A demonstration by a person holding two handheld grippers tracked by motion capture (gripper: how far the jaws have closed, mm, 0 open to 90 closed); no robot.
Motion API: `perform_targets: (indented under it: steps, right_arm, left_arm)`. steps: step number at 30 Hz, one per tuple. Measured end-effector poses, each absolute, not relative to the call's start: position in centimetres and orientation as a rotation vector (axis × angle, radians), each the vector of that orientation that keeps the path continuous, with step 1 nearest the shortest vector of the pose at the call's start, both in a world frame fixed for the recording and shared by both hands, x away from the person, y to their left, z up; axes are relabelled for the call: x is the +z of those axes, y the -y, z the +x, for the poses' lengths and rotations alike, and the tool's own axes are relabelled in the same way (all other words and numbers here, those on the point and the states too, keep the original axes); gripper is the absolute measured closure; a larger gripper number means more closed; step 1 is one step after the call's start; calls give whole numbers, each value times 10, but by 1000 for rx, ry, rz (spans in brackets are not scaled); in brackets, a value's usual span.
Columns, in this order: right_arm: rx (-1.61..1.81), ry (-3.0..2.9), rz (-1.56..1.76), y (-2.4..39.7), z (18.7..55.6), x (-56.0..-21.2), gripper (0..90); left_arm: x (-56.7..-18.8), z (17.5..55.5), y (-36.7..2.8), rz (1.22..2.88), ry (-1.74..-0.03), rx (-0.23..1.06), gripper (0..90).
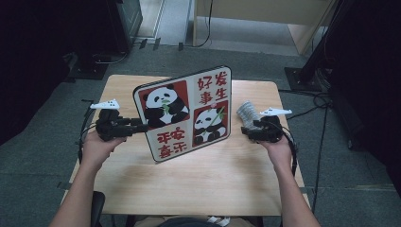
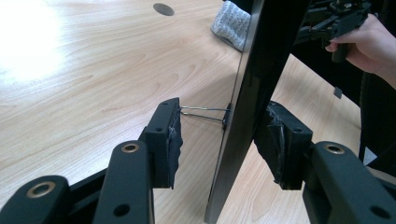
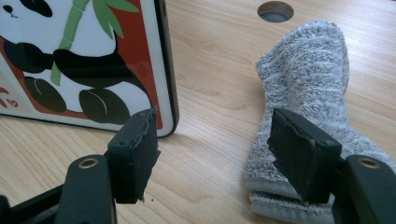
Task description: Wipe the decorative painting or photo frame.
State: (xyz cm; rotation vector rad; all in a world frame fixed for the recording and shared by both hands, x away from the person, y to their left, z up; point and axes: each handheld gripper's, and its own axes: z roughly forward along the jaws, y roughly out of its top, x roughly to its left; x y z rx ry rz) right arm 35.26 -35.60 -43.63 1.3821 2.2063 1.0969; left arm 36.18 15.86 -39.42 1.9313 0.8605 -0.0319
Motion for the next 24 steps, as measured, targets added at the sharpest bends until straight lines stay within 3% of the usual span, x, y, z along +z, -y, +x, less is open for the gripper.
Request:
perform_targets:
  steps: [24]
  right_arm:
    - [1089,-2224,1381,354,355,-438,331]
  left_arm:
    - [-401,371,-161,1919,-946,11,470]
